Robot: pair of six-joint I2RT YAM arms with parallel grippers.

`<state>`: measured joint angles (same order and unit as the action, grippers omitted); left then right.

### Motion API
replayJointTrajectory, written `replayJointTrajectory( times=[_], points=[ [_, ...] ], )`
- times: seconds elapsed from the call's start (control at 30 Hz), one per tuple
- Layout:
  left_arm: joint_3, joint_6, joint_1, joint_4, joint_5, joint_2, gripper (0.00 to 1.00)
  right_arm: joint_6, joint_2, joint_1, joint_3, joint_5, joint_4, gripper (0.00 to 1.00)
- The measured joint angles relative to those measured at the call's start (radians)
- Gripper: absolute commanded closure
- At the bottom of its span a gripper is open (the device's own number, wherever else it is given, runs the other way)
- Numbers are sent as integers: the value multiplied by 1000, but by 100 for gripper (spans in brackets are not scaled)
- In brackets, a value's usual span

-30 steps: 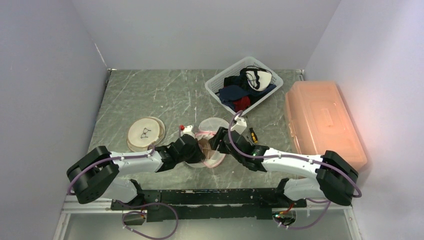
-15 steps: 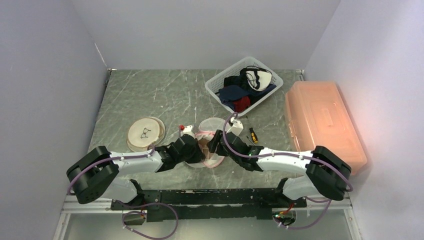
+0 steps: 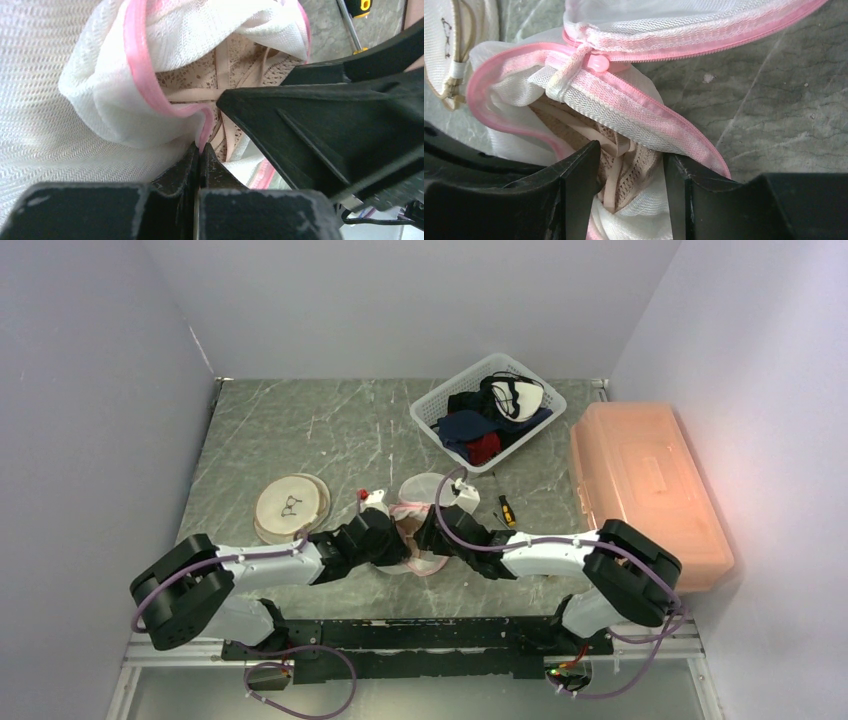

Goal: Unzip the laundry bag and remove the bra
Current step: Pick up the bra from the laundry bag.

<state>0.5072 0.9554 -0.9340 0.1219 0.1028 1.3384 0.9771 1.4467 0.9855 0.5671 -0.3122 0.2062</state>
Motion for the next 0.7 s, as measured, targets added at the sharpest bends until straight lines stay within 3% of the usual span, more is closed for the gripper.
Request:
replayJointTrajectory(
  times=[0.33,0.7],
  points=[
    [-13,1,-2,-9,5,-26,97,5,37,-10,11,9,13,100],
    [-28,4,-2,-148,90,-206,97,-32,-195,-51,11,63,-40,100]
  ],
)
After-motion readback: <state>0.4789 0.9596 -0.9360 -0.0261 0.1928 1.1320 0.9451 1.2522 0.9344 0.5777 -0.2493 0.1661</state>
